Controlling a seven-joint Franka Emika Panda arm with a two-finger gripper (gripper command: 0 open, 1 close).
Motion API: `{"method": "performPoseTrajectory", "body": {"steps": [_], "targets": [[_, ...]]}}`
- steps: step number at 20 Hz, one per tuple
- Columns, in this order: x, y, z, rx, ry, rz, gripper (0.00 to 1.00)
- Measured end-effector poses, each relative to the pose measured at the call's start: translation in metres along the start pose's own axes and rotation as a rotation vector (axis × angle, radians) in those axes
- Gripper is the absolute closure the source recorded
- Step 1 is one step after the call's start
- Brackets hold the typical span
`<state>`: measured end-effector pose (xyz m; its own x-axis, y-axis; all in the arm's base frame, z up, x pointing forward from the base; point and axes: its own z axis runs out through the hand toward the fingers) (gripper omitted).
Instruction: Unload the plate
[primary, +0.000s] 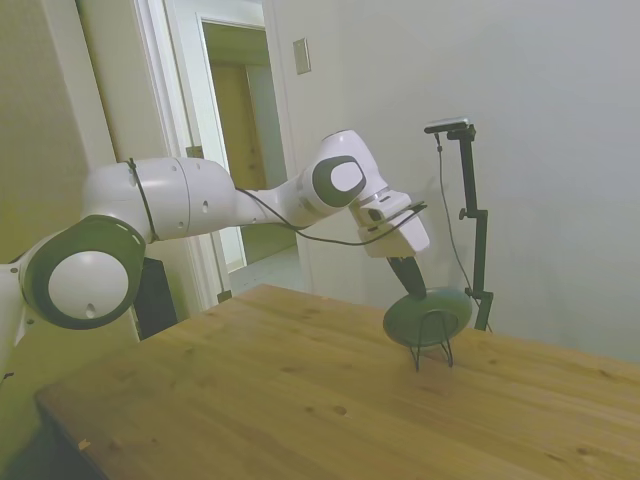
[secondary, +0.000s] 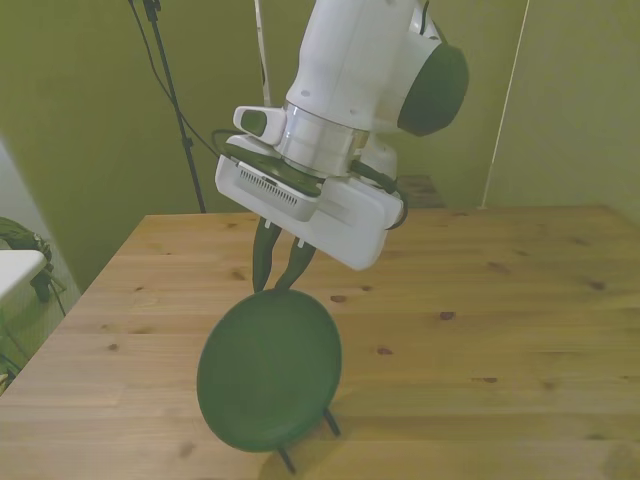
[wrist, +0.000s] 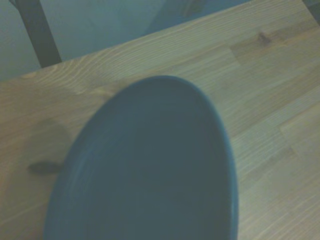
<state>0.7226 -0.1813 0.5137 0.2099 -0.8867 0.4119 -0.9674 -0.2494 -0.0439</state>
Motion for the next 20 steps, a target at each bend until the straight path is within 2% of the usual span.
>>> {"method": "performPoseTrajectory", "body": {"steps": [7, 11, 16, 20], "targets": [[-0.001, -0.001, -0.001, 0.001, 0.000, -0.001, 1.00], [0.000, -0.004, -0.012, 0.021, 0.007, -0.001, 1.00], [0.002, -0.007, -0.040, 0.072, 0.015, 0.005, 1.00], [-0.012, -0.006, -0.092, 0.166, -0.049, -0.039, 1.00]]}}
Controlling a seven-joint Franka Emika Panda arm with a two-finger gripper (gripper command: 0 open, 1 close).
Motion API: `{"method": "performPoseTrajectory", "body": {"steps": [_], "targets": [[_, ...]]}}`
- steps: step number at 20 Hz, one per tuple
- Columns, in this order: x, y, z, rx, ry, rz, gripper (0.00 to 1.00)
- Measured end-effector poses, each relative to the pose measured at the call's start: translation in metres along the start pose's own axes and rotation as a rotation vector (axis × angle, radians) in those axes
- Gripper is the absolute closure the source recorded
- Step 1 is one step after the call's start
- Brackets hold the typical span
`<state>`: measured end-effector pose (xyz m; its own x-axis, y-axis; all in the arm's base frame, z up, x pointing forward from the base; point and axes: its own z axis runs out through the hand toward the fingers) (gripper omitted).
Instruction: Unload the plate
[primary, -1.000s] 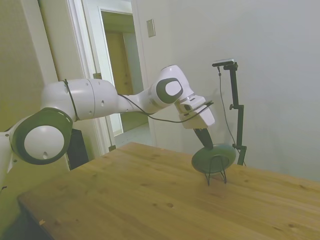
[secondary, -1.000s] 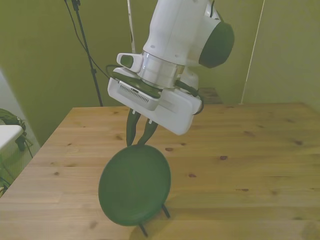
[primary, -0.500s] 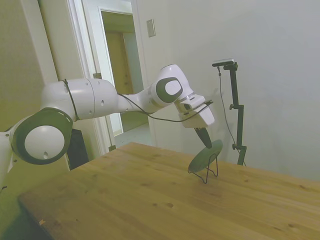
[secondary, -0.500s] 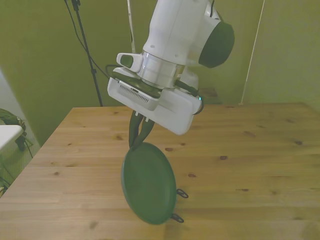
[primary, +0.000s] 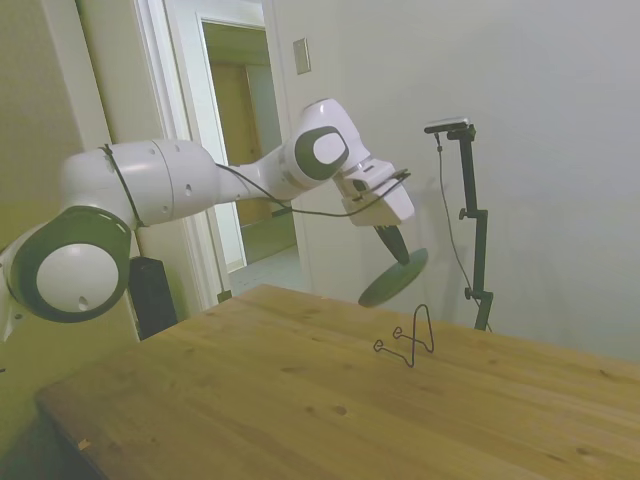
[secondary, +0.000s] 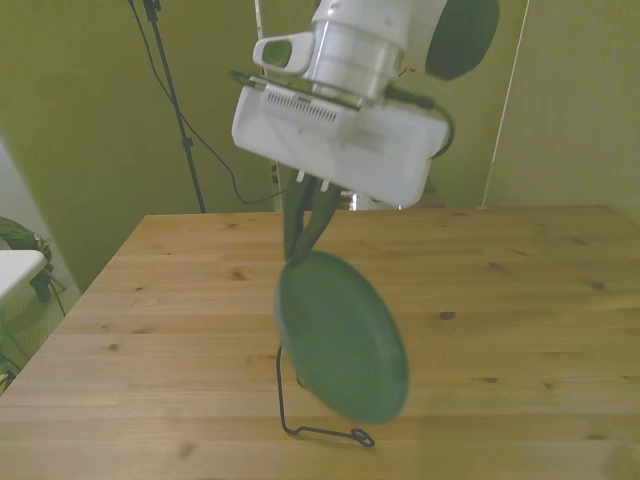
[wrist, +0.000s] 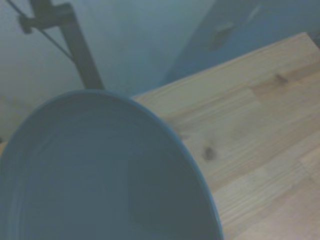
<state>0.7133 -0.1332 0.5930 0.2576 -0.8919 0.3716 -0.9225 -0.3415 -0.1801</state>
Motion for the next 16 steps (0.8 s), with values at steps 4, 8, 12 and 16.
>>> {"method": "performPoseTrajectory", "body": {"steps": [4, 8, 12, 16], "targets": [[-0.033, 0.012, -0.057, 0.034, -0.149, -0.098, 1.00], [-0.052, 0.045, -0.088, -0.003, -0.239, -0.181, 1.00], [-0.049, 0.093, -0.093, -0.075, -0.293, -0.237, 1.00], [-0.035, 0.138, -0.068, -0.139, -0.325, -0.239, 1.00]]}}
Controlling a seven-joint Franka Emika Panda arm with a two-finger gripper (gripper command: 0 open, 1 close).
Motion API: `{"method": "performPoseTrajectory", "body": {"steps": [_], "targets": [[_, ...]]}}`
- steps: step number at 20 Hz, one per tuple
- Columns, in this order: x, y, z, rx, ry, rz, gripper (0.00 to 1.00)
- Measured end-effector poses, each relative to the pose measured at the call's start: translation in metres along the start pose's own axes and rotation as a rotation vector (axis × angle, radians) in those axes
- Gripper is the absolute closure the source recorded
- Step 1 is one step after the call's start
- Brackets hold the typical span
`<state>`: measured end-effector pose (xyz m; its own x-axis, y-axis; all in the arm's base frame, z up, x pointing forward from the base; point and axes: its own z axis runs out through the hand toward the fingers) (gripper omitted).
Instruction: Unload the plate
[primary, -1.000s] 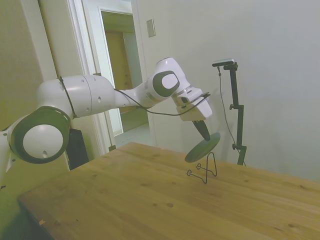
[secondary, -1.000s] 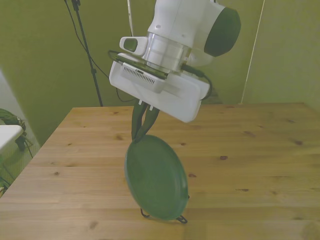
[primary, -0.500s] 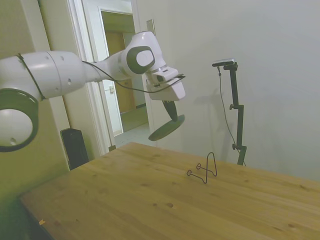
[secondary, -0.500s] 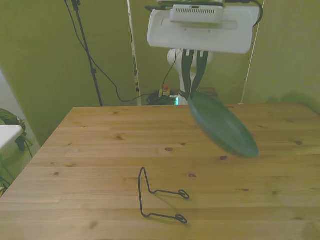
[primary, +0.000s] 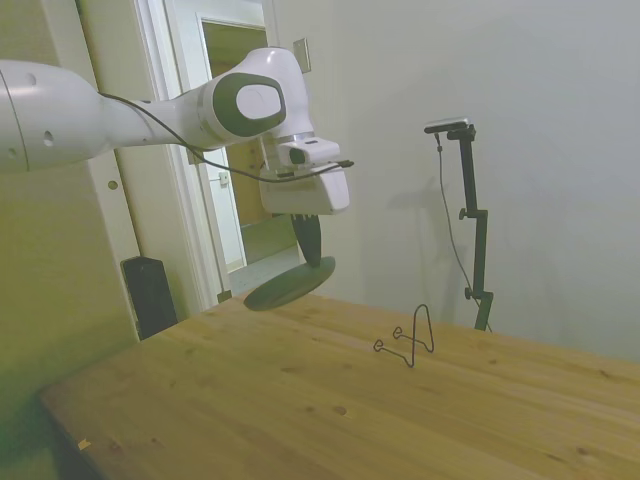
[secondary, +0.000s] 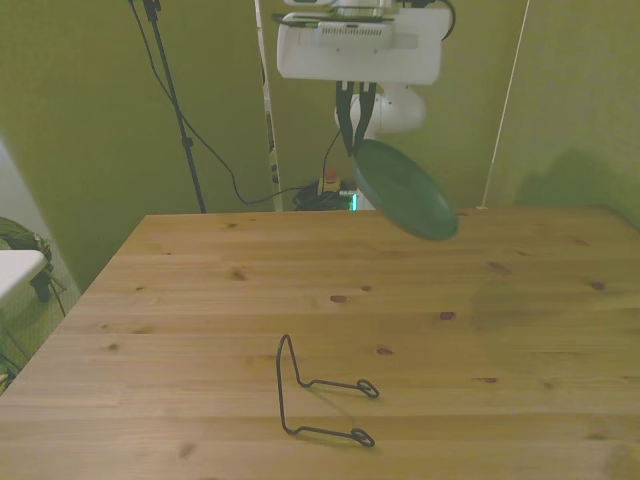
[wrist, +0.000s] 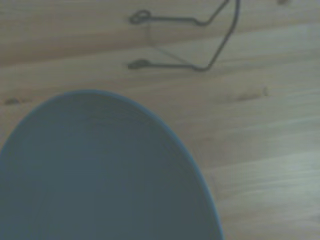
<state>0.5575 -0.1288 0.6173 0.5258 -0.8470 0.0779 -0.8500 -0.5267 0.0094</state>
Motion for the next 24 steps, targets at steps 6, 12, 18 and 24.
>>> {"method": "performPoseTrajectory", "body": {"steps": [6, 12, 18, 24], "targets": [[0.019, 0.028, 0.076, -0.025, 0.001, 0.002, 1.00], [0.012, 0.041, 0.161, -0.029, -0.008, -0.019, 1.00], [0.011, 0.053, 0.198, -0.007, 0.013, -0.017, 1.00], [0.014, 0.053, 0.229, -0.002, 0.025, -0.014, 1.00]]}}
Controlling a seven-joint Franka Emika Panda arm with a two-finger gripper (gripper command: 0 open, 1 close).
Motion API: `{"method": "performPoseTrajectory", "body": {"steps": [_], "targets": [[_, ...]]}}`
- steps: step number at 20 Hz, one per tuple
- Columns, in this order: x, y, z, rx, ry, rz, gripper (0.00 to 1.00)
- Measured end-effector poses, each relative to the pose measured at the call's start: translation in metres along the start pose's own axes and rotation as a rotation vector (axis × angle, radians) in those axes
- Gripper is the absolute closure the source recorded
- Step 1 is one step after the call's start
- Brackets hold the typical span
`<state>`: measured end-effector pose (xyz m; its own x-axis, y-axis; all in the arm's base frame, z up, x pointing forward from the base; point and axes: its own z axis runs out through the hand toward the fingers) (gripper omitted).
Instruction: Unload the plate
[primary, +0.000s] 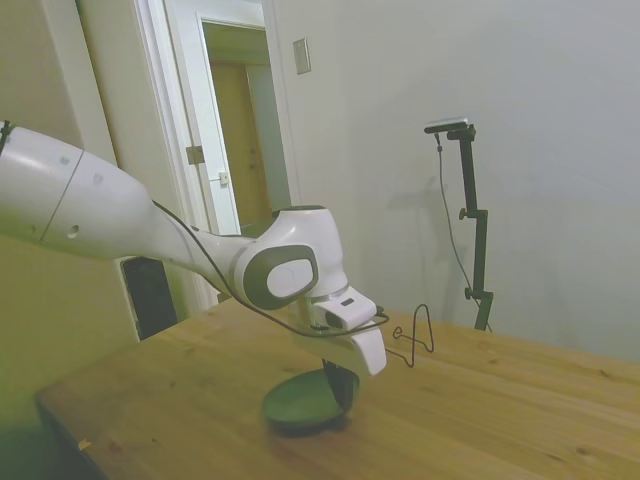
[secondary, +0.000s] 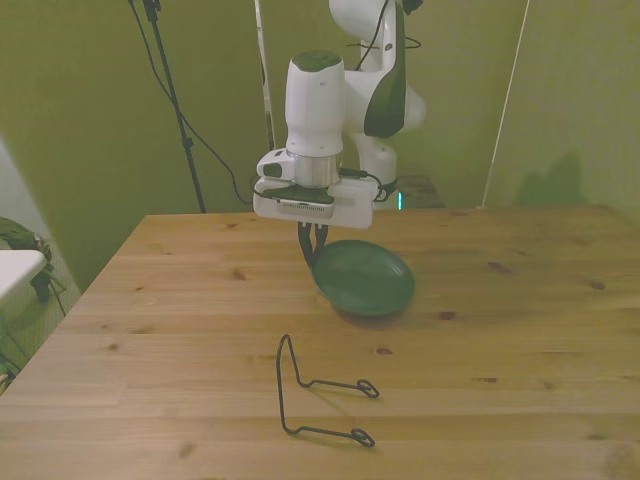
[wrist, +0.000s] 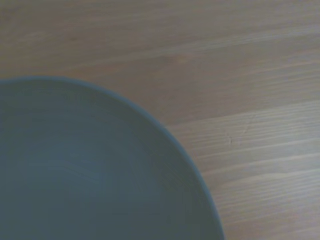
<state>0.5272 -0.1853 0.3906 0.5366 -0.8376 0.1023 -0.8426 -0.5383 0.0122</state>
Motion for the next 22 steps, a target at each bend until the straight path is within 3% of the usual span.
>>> {"method": "performPoseTrajectory", "body": {"steps": [2, 3, 17, 22], "targets": [[0.001, -0.001, 0.006, 0.000, 0.002, -0.001, 1.00], [0.001, -0.002, 0.008, 0.000, 0.003, -0.003, 0.00], [0.000, -0.001, 0.005, 0.013, 0.012, -0.025, 0.00], [0.009, -0.018, -0.045, 0.090, 0.031, -0.002, 0.00]]}}
